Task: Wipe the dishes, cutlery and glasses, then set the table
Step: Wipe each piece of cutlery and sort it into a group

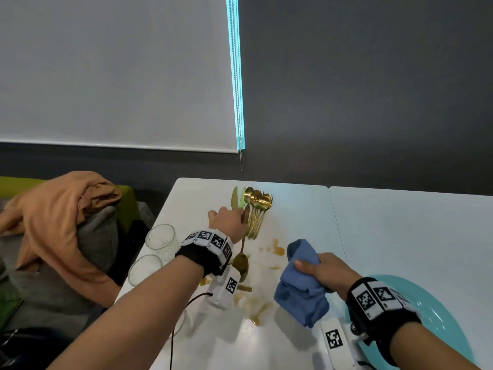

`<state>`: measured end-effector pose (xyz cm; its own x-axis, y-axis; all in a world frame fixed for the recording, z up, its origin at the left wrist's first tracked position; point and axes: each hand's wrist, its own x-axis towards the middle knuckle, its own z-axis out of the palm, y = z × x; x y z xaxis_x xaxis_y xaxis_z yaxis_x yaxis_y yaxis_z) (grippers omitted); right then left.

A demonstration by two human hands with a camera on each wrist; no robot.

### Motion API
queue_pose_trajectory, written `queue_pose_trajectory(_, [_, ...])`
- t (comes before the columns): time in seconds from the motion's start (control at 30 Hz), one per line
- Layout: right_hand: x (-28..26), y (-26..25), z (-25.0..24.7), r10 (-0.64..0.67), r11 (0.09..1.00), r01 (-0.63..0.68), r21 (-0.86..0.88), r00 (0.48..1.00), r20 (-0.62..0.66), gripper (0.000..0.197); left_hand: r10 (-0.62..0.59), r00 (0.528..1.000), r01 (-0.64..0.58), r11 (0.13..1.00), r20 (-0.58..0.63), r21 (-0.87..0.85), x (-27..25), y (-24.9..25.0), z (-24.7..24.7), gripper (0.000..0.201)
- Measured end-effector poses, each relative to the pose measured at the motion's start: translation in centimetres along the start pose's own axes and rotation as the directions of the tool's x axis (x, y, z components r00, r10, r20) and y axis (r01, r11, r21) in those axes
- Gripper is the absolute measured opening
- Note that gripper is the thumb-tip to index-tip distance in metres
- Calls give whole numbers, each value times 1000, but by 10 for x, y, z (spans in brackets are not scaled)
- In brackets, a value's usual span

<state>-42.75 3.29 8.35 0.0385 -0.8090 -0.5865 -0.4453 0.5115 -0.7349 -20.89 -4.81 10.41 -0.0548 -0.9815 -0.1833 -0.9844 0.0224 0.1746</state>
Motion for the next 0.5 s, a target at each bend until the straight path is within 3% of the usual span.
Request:
queue_pose_trajectory(0.13, [-9, -13, 4, -69, 995, 66, 70, 997, 29, 37, -15, 998, 28, 966, 53, -256, -12, 19, -21, 21])
queue_pose_trajectory(0.27, [-18, -18, 16, -110, 993, 115, -37, 987, 115, 36, 54, 989, 37, 803, 135, -595, -29, 36, -22, 7])
queue_pose_trajectory(0.37, [-21, -10, 29, -107, 976, 121, -184, 991, 82, 30, 89, 991, -11, 796, 100, -605, -43, 51, -22, 2])
queue_pose_trajectory(0.43, [-26, -6, 34, -69, 968, 77, -240, 997, 43, 37, 74, 993, -9, 816, 90, -578, -49, 54, -21, 3])
queue_pose_trajectory(0.5, [-31, -4, 34, -36, 960, 39, -278, 999, 18, 42, 47, 993, 31, 778, 108, -627, -53, 50, -18, 9])
